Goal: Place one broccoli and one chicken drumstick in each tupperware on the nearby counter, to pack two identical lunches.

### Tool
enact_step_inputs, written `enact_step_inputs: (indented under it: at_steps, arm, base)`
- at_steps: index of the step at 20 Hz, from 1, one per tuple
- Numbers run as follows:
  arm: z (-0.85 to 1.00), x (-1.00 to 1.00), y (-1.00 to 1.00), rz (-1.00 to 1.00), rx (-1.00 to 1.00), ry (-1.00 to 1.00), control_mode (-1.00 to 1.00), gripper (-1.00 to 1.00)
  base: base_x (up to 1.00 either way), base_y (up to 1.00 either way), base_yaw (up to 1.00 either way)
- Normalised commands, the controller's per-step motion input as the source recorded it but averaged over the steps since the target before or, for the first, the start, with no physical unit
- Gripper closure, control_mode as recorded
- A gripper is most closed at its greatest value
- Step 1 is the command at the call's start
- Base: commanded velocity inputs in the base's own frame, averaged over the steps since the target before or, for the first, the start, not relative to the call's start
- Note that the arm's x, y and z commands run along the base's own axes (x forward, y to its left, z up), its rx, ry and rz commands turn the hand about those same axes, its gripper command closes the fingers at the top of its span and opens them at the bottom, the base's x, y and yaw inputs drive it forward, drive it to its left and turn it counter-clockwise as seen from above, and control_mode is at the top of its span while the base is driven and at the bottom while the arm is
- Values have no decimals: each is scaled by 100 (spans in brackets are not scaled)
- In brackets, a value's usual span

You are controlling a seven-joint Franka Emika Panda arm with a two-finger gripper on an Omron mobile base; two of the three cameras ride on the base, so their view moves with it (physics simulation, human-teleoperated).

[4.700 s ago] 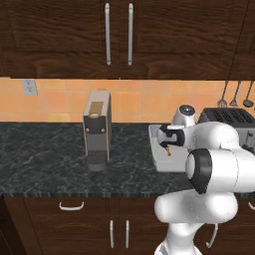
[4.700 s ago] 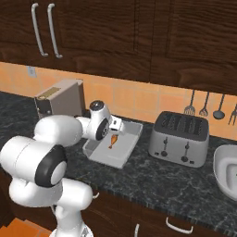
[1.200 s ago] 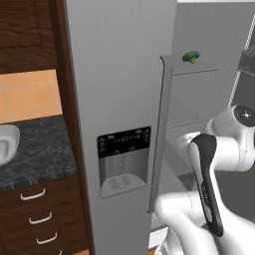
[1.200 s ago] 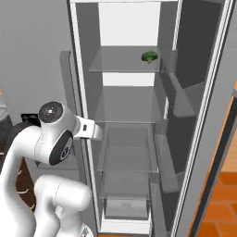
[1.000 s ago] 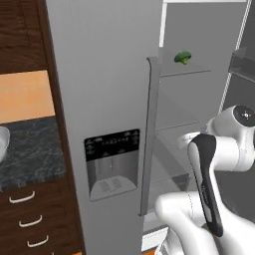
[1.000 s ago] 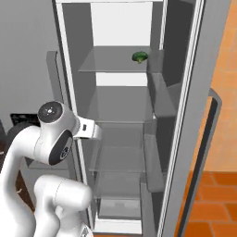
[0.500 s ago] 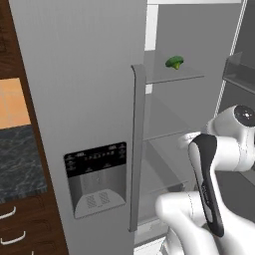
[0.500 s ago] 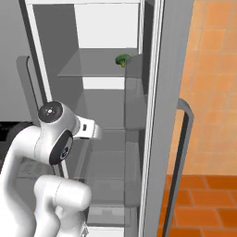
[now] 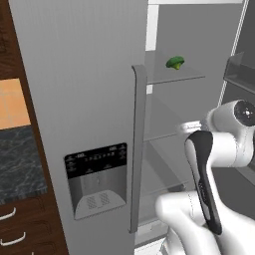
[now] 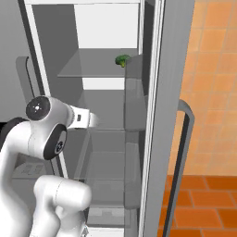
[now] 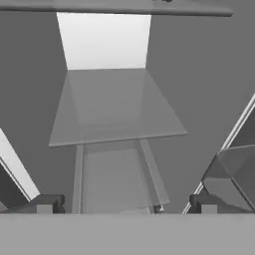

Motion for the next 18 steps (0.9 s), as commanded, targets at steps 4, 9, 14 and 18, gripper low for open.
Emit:
enact_step_inputs:
  at_steps: [4, 9, 14, 18]
  arm:
    - [59, 1, 7, -13, 2, -19, -100, -100]
    - [58, 0, 0, -29, 22, 0, -100, -100]
    - [75, 0, -1, -4, 34, 1, -100, -100]
    - [32, 17, 0, -1, 27, 3, -100, -100]
  base:
    - [0, 0, 0]
    - [0, 0, 0]
    - [0, 0, 0]
    - [0, 0, 0]
